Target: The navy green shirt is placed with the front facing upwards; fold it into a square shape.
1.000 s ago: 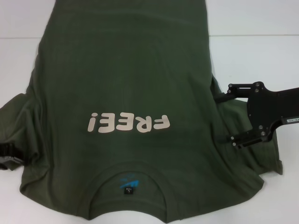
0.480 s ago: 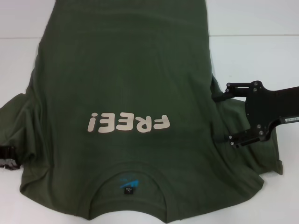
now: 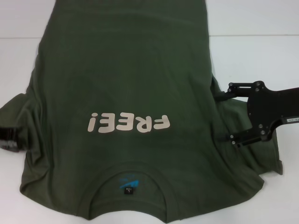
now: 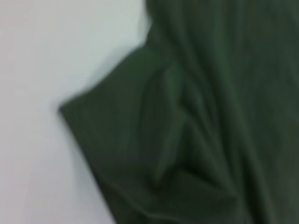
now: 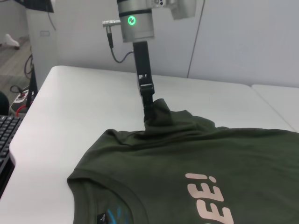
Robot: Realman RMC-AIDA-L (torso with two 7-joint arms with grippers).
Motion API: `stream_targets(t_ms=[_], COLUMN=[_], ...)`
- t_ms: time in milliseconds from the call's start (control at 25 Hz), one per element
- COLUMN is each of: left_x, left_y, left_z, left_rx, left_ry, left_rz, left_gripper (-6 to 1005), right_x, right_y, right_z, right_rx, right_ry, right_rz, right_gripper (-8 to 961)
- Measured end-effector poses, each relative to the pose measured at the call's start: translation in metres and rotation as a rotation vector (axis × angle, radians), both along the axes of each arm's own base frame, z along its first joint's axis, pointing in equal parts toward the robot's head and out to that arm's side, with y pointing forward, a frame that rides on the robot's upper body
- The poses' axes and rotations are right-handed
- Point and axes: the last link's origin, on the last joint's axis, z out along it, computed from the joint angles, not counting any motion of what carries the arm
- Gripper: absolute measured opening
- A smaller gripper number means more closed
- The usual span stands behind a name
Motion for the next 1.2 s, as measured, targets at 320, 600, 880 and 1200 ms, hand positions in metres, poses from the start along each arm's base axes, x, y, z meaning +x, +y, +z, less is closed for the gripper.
stream_targets(t_ms=[320,600,880,1200], left_x=[0.054,0.105,0.13,0.137], left_y=[0.02,0.03,0.047,0.048], left_z=[0.014,-0.027,-0.074,-0.092], left_rx=[-0.005,-0.137,-0.201,-0.26], left_ry=[0.032,0.088,0.158,0.176], left_rz=[-0.166,-0.331,-0.429,-0.418], left_gripper=[-1,-2,-2,86], right_x=[0.004,0.006,0.006,0.007], right_y=[-0.002,-0.005,-0.006,-0.005], right_z=[0.006,0.009,0.008,0.006], right_rx=[0.021,0.029,0.032,0.033], right_ry=[0.023,0.044,0.05,0.051], right_rz=[-0.018,-0.018,-0.011,-0.017], right_gripper=[944,945,945,944])
